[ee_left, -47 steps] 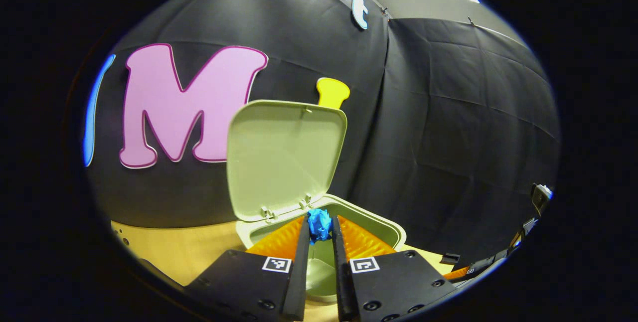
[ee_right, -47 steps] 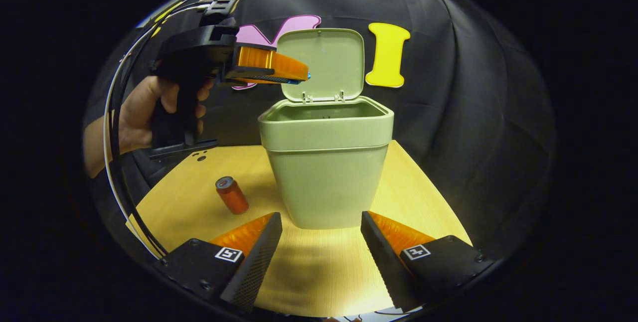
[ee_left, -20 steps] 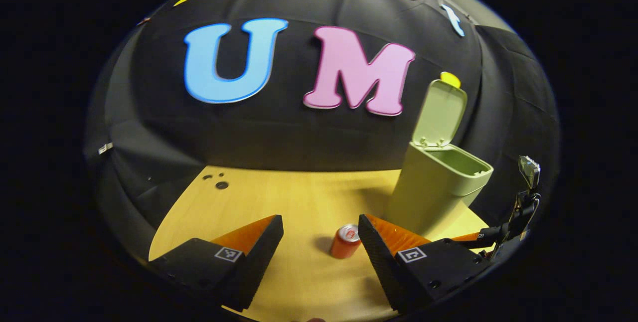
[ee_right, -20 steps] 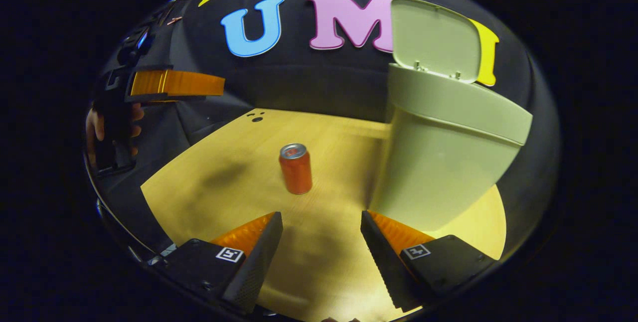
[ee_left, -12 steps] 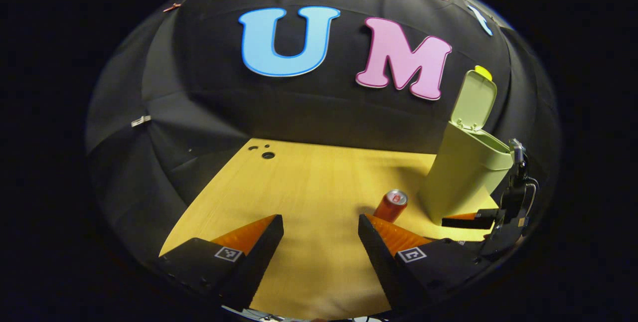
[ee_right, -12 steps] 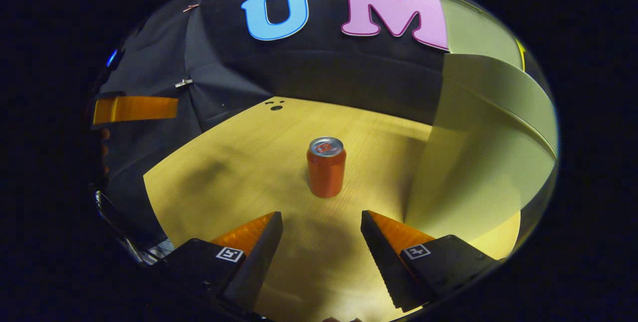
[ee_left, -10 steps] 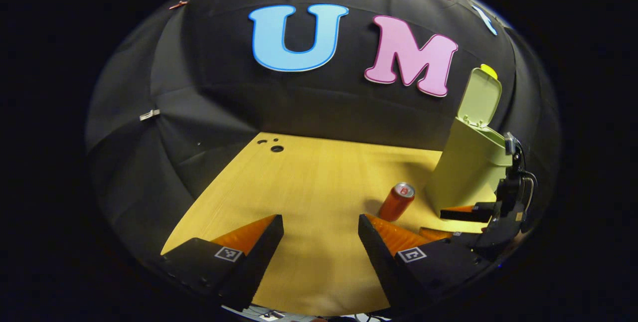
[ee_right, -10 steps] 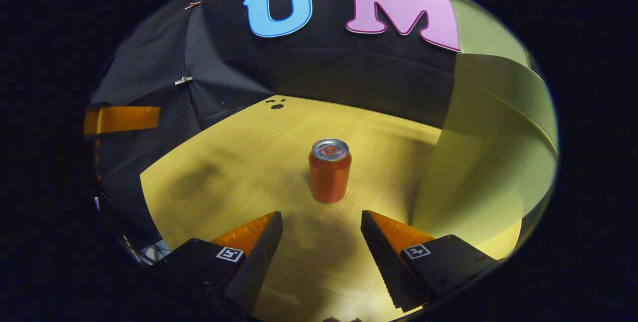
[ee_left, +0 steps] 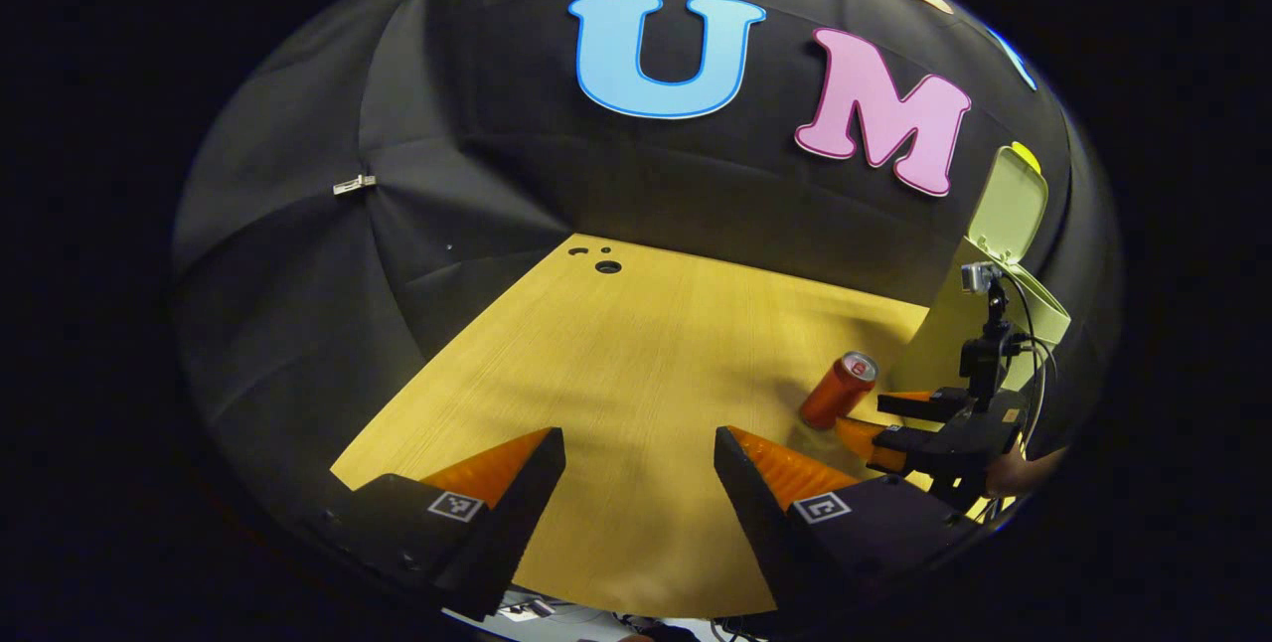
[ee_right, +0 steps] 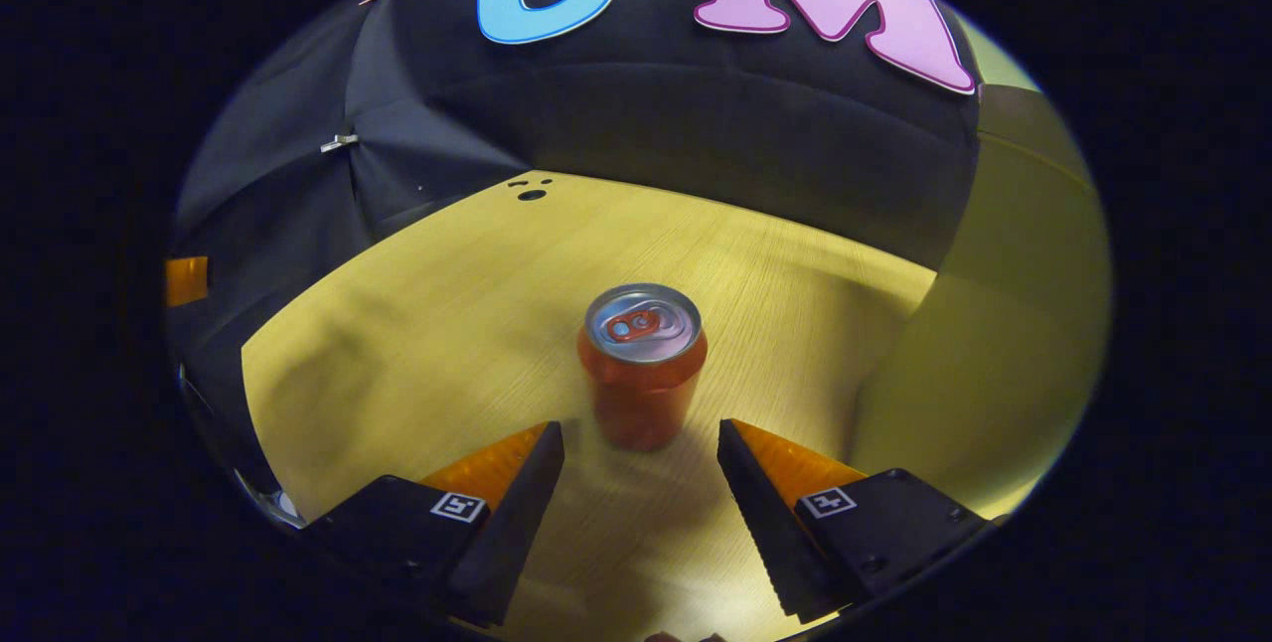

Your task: Press the lid of the desktop garbage bin to open it, pick up the crumpled paper on the desktop and throw it into the bin, then pick up the pop can on the desktop and drop it into the bin, and finally close the garbage bin lid.

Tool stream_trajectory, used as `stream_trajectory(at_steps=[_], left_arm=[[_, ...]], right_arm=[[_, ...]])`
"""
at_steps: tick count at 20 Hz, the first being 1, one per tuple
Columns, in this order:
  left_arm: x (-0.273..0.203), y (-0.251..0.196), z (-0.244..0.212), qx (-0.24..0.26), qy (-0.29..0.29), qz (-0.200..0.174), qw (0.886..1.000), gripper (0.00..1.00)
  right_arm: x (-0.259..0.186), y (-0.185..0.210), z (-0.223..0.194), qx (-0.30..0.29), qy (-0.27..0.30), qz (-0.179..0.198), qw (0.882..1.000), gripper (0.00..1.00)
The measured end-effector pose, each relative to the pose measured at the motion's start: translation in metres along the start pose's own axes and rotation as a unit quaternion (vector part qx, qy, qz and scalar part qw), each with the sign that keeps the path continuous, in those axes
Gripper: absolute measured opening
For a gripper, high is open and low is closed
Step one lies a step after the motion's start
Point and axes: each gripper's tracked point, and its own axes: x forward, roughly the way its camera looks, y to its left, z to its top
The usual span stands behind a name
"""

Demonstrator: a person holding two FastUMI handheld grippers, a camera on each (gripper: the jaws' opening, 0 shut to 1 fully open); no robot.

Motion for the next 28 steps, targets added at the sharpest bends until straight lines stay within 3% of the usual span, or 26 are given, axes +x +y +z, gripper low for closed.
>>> stream_trajectory(at_steps=[14,15,16,19,22,28], left_arm=[[0.008,-0.007,-0.008,-0.020,0.015,0.002,1.000,0.97],[0.008,-0.009,-0.008,-0.022,0.016,0.001,1.000,0.97],[0.007,-0.010,-0.008,-0.023,0.016,0.000,1.000,0.97],[0.007,-0.015,-0.010,-0.022,0.017,-0.003,1.000,0.97],[0.006,-0.022,-0.010,-0.017,0.018,-0.013,1.000,0.97],[0.007,-0.036,-0.008,0.018,0.014,-0.033,0.999,0.97]], right_arm=[[0.043,-0.001,0.024,-0.016,-0.018,-0.011,1.000,0.97],[0.043,0.001,0.023,-0.013,-0.014,-0.006,1.000,0.84],[0.043,0.001,0.020,-0.013,-0.011,-0.003,1.000,0.84],[0.035,0.002,0.027,-0.025,-0.016,0.002,1.000,0.79],[0.015,0.004,0.044,-0.040,-0.028,0.009,0.999,0.83],[-0.038,0.003,0.110,-0.034,-0.077,0.021,0.996,0.83]])
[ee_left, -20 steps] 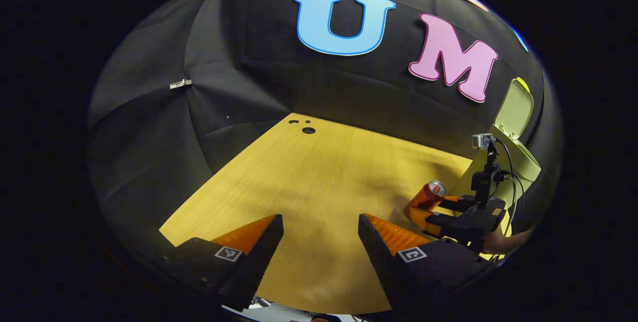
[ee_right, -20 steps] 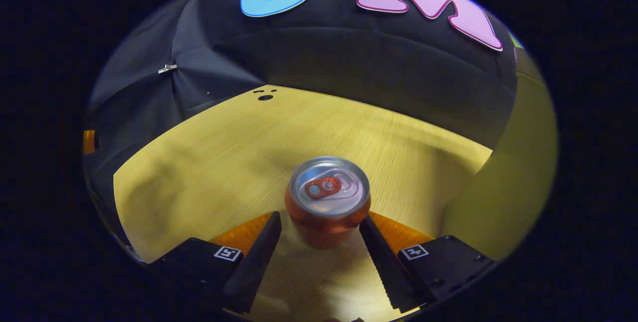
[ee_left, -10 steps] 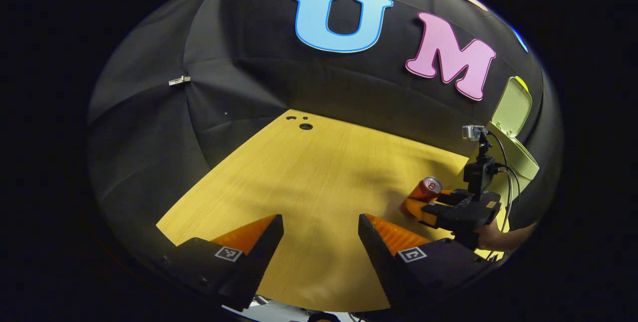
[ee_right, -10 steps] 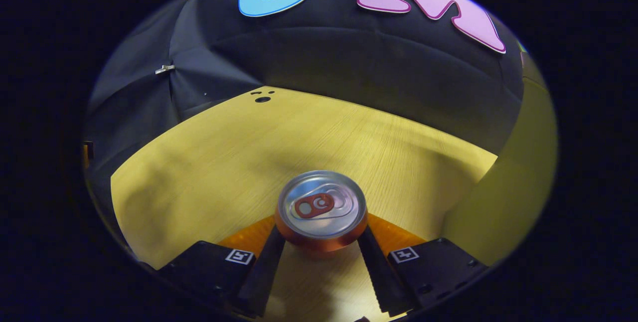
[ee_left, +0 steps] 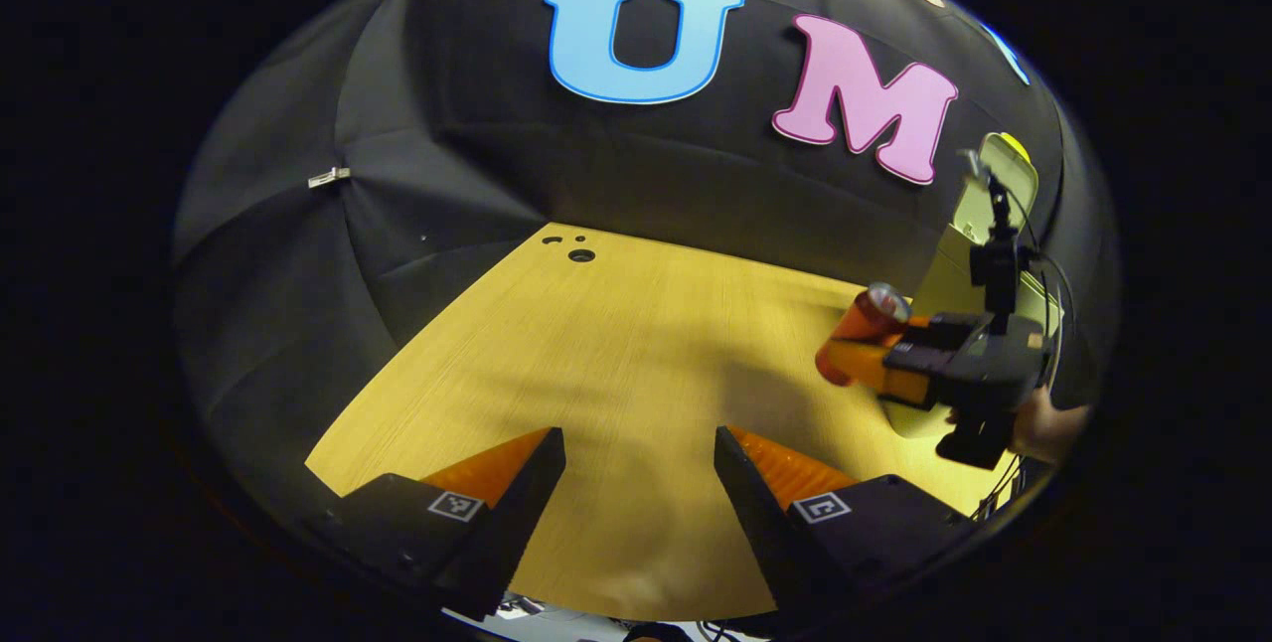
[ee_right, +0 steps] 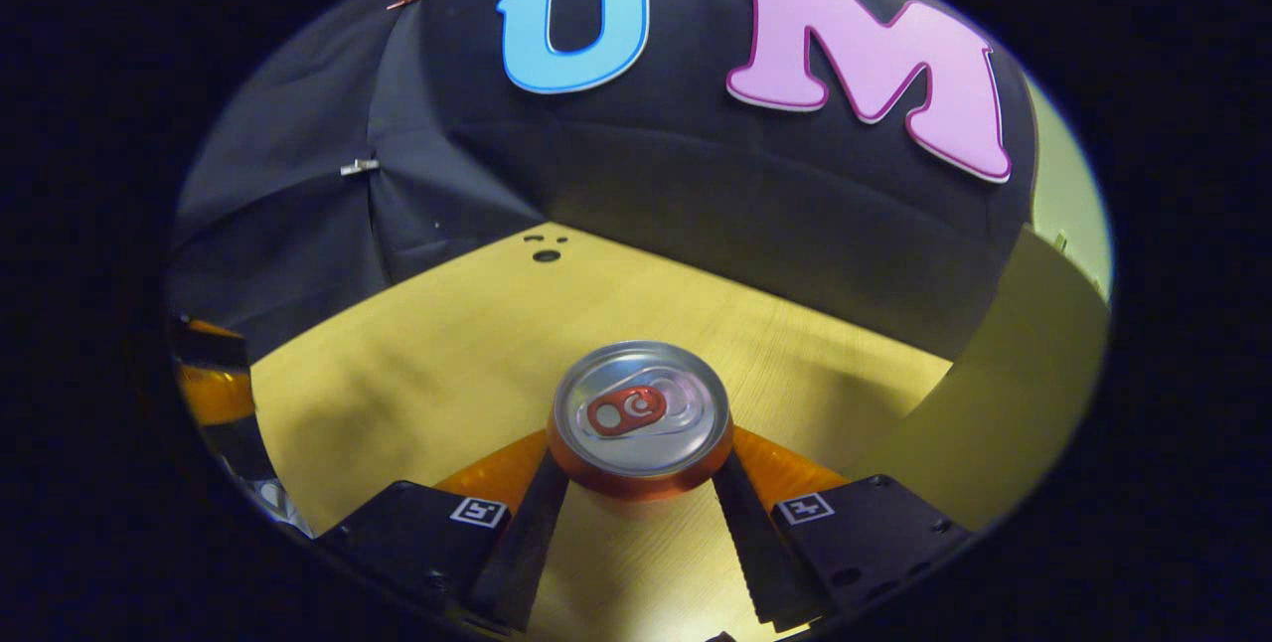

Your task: Press the lid of the desktop garbage bin to open it, pick up the crumpled paper on the desktop and throw it into the bin, then pick up the pop can on the desktop and drop it into the bin, and finally close the garbage bin lid.

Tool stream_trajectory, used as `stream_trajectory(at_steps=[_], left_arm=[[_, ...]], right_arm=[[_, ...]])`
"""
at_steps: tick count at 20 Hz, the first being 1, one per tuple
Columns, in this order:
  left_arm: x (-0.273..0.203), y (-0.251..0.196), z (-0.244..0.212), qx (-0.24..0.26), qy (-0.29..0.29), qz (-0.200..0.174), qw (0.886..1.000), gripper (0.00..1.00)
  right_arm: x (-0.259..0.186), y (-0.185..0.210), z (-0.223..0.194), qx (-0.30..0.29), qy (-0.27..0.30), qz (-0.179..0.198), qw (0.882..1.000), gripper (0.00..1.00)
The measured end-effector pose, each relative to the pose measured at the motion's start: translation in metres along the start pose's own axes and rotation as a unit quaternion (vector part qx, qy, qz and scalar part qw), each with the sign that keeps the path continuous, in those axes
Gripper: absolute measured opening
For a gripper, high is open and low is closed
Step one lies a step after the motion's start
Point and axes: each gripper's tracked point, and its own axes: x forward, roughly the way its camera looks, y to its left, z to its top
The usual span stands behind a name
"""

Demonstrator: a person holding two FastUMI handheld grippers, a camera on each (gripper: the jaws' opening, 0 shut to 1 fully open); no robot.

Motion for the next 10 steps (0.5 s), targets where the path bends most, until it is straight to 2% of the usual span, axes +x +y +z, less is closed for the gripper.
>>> stream_trajectory(at_steps=[2,3,4,10], left_arm=[[0.000,-0.005,0.000,0.010,-0.002,-0.010,1.000,0.97],[-0.001,-0.009,0.000,0.012,-0.003,-0.015,1.000,0.96],[-0.001,-0.012,0.000,0.015,-0.003,-0.022,1.000,0.97],[0.005,-0.032,0.006,0.035,-0.017,-0.059,0.997,0.97]], right_arm=[[-0.017,-0.006,0.026,0.004,-0.019,-0.004,1.000,0.83],[-0.026,-0.010,0.038,0.007,-0.029,-0.007,1.000,0.78],[-0.036,-0.015,0.050,0.010,-0.038,-0.011,0.999,0.83],[-0.090,-0.051,0.108,0.020,-0.082,-0.050,0.995,0.83]])
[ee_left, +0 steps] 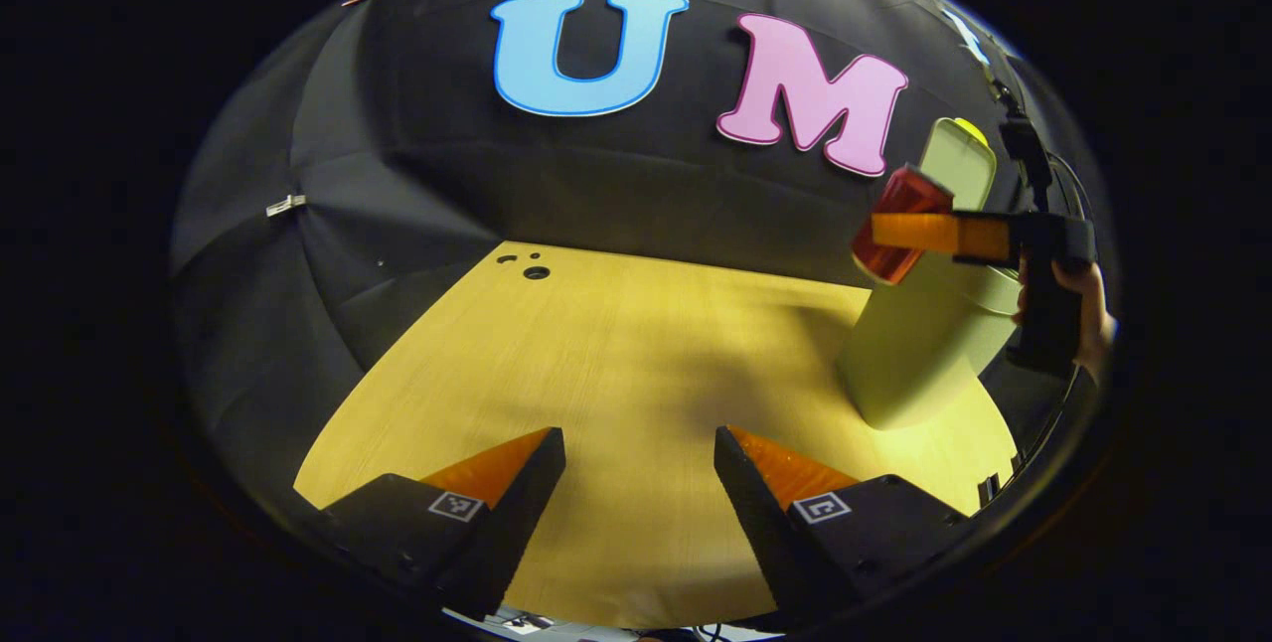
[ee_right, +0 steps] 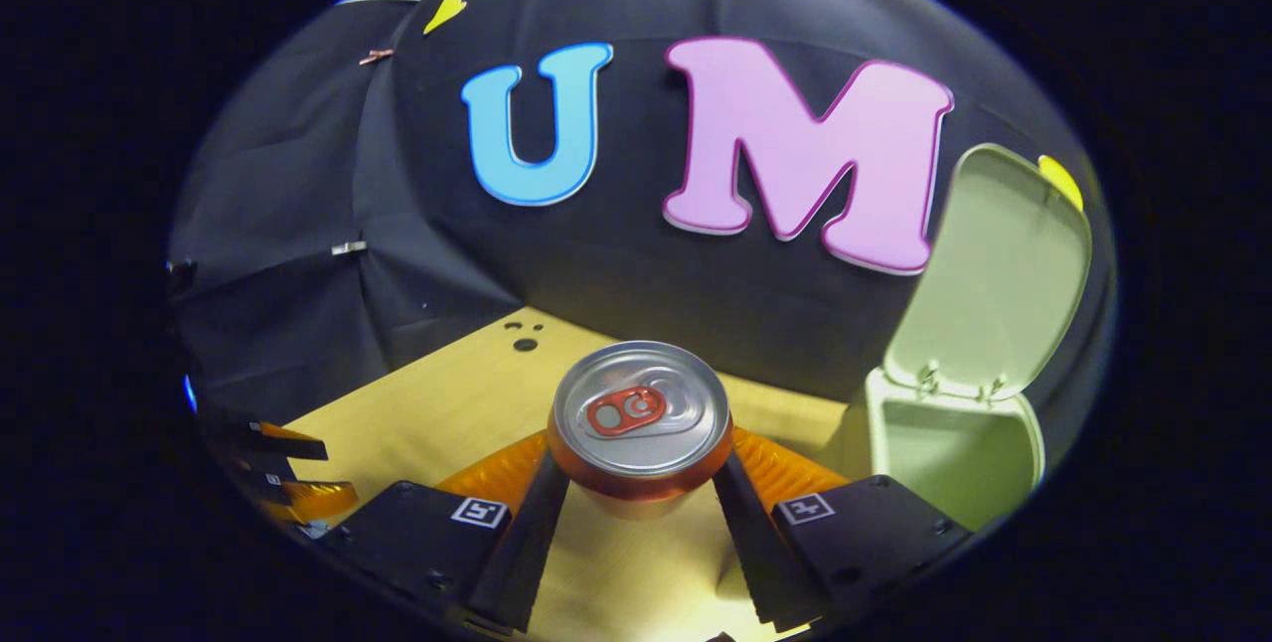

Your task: Press the lid of the desktop garbage bin to open it, pick up the crumpled paper on the desktop and throw it into the bin, then pick up the pop can on the desktop and drop it into the bin, and finally close the garbage bin lid.

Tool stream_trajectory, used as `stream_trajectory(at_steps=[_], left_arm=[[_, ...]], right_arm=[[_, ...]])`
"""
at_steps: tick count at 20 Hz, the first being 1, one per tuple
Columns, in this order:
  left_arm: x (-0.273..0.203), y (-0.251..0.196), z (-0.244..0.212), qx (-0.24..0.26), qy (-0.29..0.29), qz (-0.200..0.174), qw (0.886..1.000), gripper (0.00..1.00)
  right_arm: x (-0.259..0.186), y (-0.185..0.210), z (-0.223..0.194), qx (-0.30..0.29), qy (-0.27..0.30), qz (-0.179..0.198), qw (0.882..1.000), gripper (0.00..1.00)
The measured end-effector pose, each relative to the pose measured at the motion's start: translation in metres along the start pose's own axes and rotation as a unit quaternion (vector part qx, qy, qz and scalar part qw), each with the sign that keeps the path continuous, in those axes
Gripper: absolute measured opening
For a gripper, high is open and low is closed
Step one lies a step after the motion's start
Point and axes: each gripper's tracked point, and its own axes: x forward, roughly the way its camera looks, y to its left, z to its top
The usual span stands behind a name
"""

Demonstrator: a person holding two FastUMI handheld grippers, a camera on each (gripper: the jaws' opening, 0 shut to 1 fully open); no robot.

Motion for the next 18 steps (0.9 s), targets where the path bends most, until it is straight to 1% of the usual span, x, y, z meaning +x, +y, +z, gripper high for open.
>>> stream_trajectory(at_steps=[3,5,8,11,14,16,18], left_arm=[[0.005,-0.007,0.001,0.004,-0.003,-0.017,1.000,0.99],[0.007,-0.013,-0.003,0.004,0.002,-0.030,1.000,0.97],[0.008,-0.013,-0.005,0.019,-0.002,-0.029,0.999,0.97],[0.013,-0.012,-0.014,0.018,0.008,-0.023,1.000,0.97],[0.017,-0.015,-0.016,-0.006,0.015,-0.016,1.000,0.97],[0.019,-0.021,-0.016,-0.021,0.017,-0.013,1.000,0.96],[0.019,-0.025,-0.016,-0.026,0.018,-0.008,0.999,0.97]], right_arm=[[-0.019,-0.027,0.025,0.015,-0.026,-0.023,0.999,0.82],[-0.030,-0.052,0.031,0.015,-0.032,-0.051,0.998,0.82],[-0.050,-0.094,0.038,0.015,-0.046,-0.094,0.994,0.82],[-0.066,-0.129,0.032,0.020,-0.042,-0.126,0.991,0.82],[-0.082,-0.162,0.023,0.031,-0.041,-0.155,0.987,0.82],[-0.091,-0.177,0.014,0.034,-0.037,-0.168,0.985,0.83],[-0.092,-0.190,0.005,0.037,-0.031,-0.173,0.984,0.82]])
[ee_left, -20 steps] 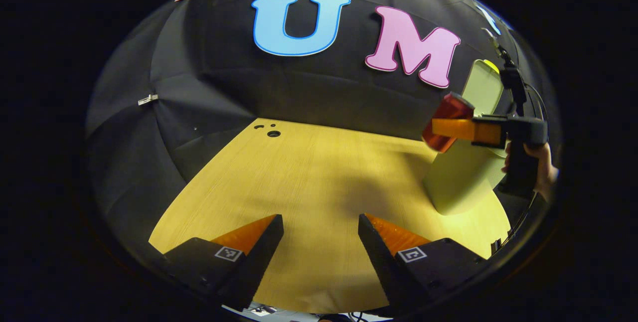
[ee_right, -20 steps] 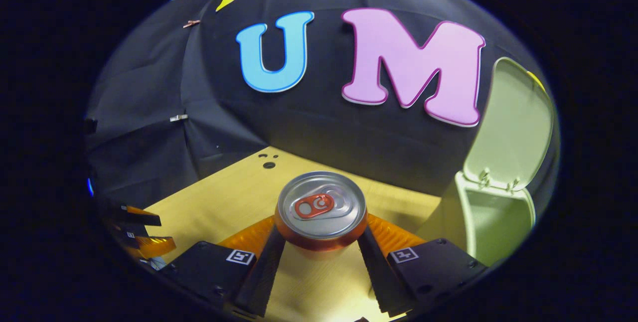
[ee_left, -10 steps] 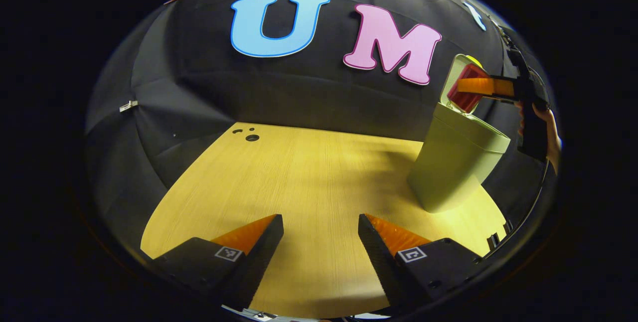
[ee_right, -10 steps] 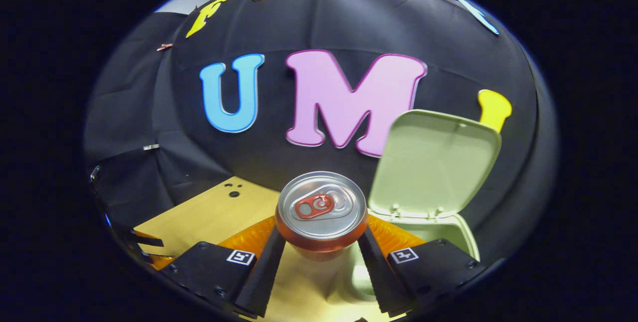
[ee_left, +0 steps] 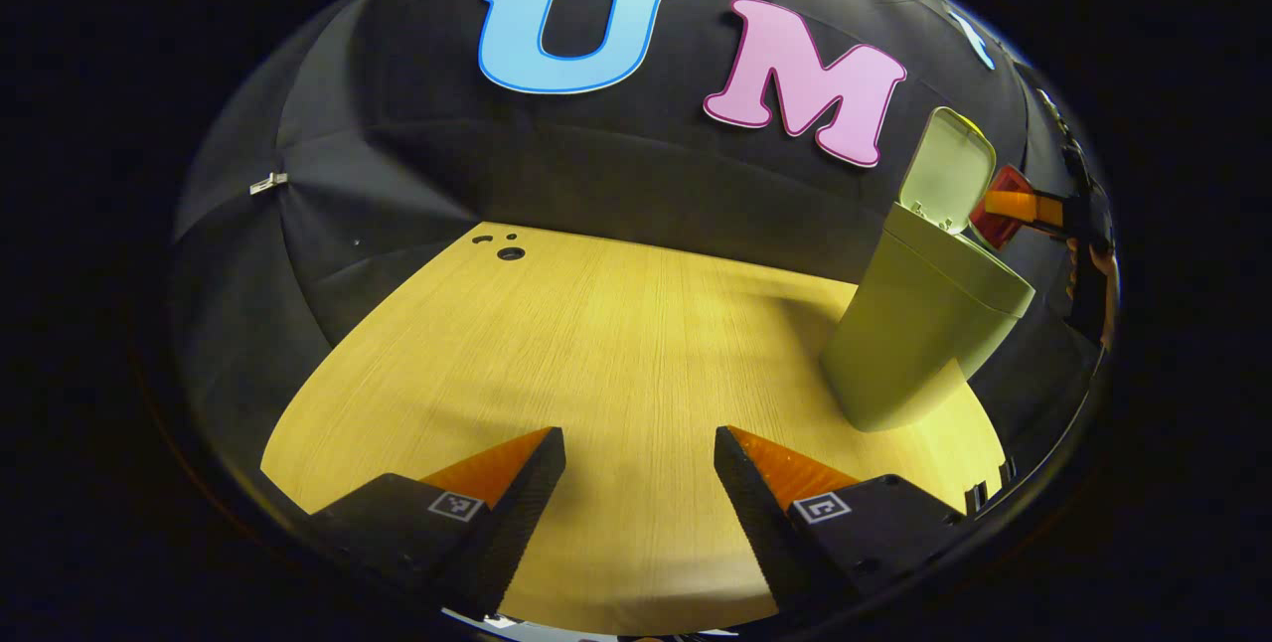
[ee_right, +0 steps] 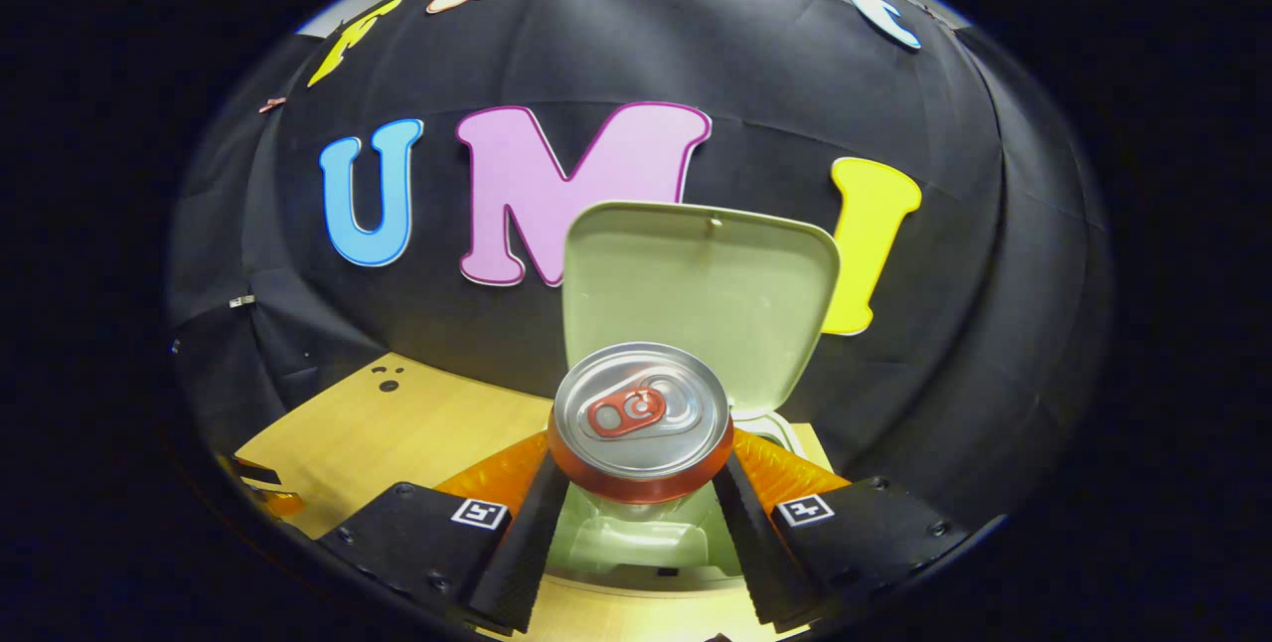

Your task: Press the lid of the desktop garbage bin to open it, pick up the crumpled paper on the desktop and throw it into the bin, then pick up the pop can on the desktop and drop it into the bin, and finally close the garbage bin lid.

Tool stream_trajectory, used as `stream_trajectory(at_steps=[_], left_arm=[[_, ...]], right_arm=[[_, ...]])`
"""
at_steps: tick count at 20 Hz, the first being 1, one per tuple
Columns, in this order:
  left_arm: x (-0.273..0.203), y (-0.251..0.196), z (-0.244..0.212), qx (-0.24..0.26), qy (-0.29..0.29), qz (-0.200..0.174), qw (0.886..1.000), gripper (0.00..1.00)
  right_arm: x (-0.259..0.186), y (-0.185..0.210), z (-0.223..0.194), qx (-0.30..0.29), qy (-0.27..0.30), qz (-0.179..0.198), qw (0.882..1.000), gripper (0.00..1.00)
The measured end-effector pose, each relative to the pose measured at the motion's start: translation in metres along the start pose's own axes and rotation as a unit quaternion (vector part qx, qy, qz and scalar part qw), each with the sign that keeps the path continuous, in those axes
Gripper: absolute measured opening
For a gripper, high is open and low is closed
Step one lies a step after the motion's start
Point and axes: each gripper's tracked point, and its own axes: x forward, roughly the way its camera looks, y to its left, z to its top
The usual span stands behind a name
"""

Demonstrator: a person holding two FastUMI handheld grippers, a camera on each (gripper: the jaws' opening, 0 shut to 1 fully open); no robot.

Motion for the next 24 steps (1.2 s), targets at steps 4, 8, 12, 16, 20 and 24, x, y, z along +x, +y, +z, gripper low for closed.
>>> stream_trajectory(at_steps=[4,8,12,16,20,24], left_arm=[[-0.001,-0.006,-0.001,0.002,0.003,0.016,1.000,0.97],[-0.004,-0.008,-0.014,0.000,0.020,0.043,0.999,0.97],[-0.014,-0.020,-0.028,-0.001,0.040,0.052,0.998,0.97],[-0.021,-0.032,-0.027,0.017,0.031,0.036,0.999,0.97],[-0.032,-0.041,-0.015,0.046,0.008,0.010,0.999,0.97],[-0.045,-0.039,0.001,0.053,-0.020,0.000,0.998,0.97]], right_arm=[[0.011,-0.010,-0.020,0.011,0.017,0.005,1.000,0.82],[0.021,-0.013,-0.034,0.019,0.025,0.023,0.999,0.84],[0.025,-0.011,-0.042,0.037,0.030,0.037,0.998,0.92],[0.019,-0.011,-0.030,0.026,0.018,0.031,0.999,0.96],[0.001,-0.004,0.018,0.027,-0.016,0.030,0.999,0.96],[-0.007,-0.005,0.080,0.013,-0.056,0.028,0.998,0.96]])
